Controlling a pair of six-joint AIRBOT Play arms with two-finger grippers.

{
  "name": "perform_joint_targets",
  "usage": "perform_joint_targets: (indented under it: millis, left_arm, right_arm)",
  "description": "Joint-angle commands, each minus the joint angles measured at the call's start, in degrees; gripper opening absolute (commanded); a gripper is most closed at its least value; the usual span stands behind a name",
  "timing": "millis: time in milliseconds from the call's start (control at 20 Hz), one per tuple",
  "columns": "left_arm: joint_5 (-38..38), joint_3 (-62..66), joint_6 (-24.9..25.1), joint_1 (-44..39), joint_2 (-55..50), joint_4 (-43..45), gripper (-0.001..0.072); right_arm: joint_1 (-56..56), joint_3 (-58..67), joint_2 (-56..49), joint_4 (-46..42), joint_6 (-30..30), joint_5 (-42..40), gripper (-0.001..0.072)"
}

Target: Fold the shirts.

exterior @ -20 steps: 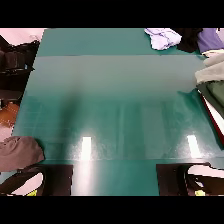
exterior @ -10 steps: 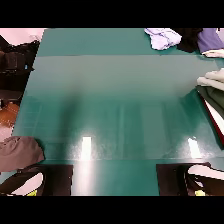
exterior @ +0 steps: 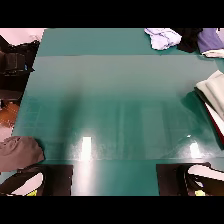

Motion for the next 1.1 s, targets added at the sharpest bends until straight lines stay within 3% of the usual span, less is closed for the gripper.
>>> perform_joint_targets:
  millis: [0, 100, 200, 250, 300, 450, 500, 1050]
  left_arm:
    - [0.0, 0.0, 0.0, 0.0, 0.0, 0.0, 0.0034]
    - [0.4, 0.0, 0.0, 0.0, 0.0, 0.0, 0.0034]
    - [0.3, 0.0, 0.0, 0.0, 0.0, 0.0, 0.0034]
    - [0.4, 0.0, 0.0, 0.0, 0.0, 0.0, 0.0035]
    - [0.4, 0.0, 0.0, 0.0, 0.0, 0.0, 0.0034]
    - [1.3, 0.0, 0.0, 0.0, 0.0, 0.0, 0.0034]
    - [1.9, 0.0, 0.0, 0.0, 0.0, 0.0, 0.0034]
    - [6.5, 0.0, 0.0, 0.0, 0.0, 0.0, 0.0034]
  right_arm:
    - [0.0, -1.2, 0.9, -2.5, 0.6, -2.8, 0.072]
    - [0.6, -1.3, 2.6, -0.1, 1.6, -5.7, 0.0691]
    - [1.9, -1.3, 4.5, 6.6, 1.6, -8.3, 0.0688]
    - [2.8, -1.3, 5.3, 10.4, 1.6, -8.9, 0.0653]
    - [3.8, -1.3, 6.1, 14.5, 1.6, -9.4, 0.0572]
    - [8.7, -1.3, 8.2, 24.4, 1.5, -9.3, 0.011]
    - [10.8, -1.3, 8.9, 26.2, 1.5, -9.3, 0.0019]
    - [33.2, -1.3, 16.6, 27.5, 1.3, -8.5, 0.0019]
